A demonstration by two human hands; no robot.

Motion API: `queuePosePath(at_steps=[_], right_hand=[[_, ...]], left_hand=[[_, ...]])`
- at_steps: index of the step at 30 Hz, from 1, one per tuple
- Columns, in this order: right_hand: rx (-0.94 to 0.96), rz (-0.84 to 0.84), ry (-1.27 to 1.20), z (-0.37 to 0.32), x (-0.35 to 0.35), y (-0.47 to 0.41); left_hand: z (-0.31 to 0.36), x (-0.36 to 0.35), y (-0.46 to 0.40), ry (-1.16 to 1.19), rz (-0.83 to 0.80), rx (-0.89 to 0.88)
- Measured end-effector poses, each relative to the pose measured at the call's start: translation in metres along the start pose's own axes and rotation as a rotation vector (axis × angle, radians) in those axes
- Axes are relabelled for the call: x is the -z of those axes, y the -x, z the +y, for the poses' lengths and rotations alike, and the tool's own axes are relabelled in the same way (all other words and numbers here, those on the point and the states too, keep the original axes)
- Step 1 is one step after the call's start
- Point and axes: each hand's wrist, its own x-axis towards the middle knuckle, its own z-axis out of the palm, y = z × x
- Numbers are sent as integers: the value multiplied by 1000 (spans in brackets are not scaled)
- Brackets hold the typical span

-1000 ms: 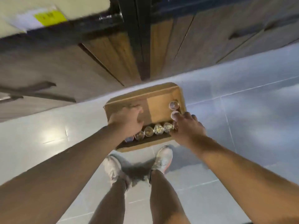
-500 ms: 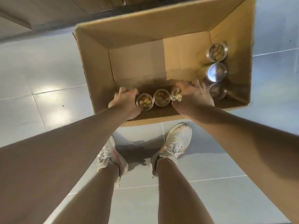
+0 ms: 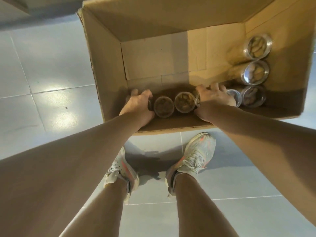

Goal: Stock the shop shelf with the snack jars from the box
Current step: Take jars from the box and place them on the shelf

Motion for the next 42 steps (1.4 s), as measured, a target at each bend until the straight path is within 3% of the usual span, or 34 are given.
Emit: queuePosePath(at_steps=[4, 10, 20, 27, 42], right_hand=[[36, 14, -26, 2, 4, 6], [89, 182, -183, 16, 30, 57], [81, 247, -357, 91, 184, 200], [-16, 426, -477, 139, 280, 350], [-375, 849, -592, 163, 346, 754]], left_hand=[[10, 18, 12, -66, 100, -69], [37, 65, 46, -119, 148, -112], [151, 199, 163, -180, 184, -335], [243, 298, 274, -260, 190, -636], [360, 413, 611, -472, 209, -1191]])
